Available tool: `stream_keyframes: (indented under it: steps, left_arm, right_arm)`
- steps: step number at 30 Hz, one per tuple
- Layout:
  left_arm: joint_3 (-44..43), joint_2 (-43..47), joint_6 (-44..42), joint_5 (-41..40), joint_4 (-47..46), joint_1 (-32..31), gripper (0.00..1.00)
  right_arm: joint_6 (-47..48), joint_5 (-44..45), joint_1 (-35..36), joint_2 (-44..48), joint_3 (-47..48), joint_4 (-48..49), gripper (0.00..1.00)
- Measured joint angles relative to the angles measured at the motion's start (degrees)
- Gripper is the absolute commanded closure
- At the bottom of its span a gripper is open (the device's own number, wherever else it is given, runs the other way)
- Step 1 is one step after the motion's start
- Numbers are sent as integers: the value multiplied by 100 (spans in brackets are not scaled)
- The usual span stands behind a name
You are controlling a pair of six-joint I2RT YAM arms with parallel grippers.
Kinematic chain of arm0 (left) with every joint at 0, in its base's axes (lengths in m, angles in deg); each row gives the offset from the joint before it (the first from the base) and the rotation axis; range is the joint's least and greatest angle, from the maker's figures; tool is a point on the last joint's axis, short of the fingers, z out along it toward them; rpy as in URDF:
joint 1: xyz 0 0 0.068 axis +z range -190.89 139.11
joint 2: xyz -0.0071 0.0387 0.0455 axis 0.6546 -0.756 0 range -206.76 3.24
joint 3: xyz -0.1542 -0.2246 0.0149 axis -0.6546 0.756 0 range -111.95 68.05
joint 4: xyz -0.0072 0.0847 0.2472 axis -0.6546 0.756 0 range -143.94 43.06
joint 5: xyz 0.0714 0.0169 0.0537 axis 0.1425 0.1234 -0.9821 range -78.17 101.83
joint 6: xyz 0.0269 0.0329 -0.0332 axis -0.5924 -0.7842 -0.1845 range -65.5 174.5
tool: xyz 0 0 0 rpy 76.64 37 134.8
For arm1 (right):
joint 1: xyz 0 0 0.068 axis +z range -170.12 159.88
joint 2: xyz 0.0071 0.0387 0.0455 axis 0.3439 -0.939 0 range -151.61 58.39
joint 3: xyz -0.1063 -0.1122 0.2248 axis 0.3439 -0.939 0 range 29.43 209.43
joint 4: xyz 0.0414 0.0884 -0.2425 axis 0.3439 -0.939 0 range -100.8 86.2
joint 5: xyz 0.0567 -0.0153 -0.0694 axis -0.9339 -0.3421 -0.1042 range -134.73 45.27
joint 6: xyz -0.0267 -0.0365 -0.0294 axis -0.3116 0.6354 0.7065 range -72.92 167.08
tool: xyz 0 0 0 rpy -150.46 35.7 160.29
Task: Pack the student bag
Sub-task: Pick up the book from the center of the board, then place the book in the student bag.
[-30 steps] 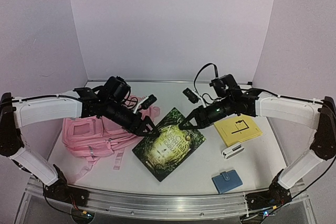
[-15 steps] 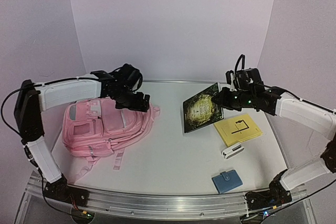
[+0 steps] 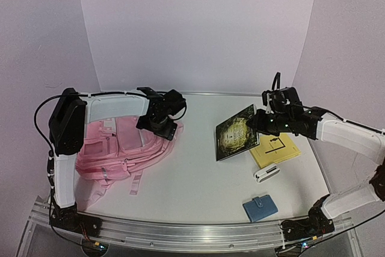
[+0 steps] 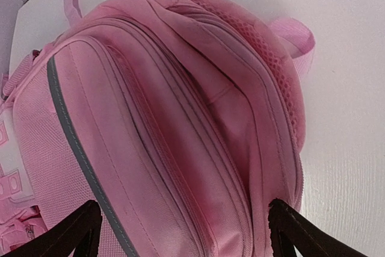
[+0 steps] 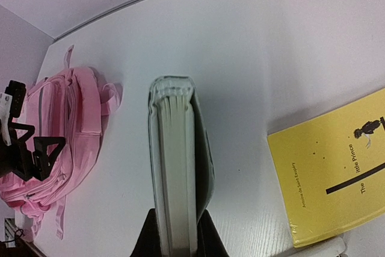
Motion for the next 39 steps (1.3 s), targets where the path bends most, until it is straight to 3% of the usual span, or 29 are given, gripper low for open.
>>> stream_keyframes:
  steps: [3,10,15,21,29,35,39]
  left_arm:
    - [21,0,42,-35,-103,37,26]
    - [12,-6,43,76,-291,271,28]
    - [-240,-220,120,20,-204,392,51]
    - [-245,-295,179,-11,-99,389,64]
    - [-195,-293,441,40,-53,407,98]
    - [-61,-248,587,52,-85,422,100]
    - [412,245,550,406,-397,460,100]
  right_arm:
    - [-2,7,0,41,0,19,100]
    - [-43,-13,0,79,-82,57,100]
    - [-74,-15,0,139,-171,60,100]
    - [-99,-19,0,271,-282,58,100]
    - [-146,-88,0,395,-282,59,100]
    - [-213,-172,0,566,-282,61,100]
    - [-300,-338,0,648,-282,61,100]
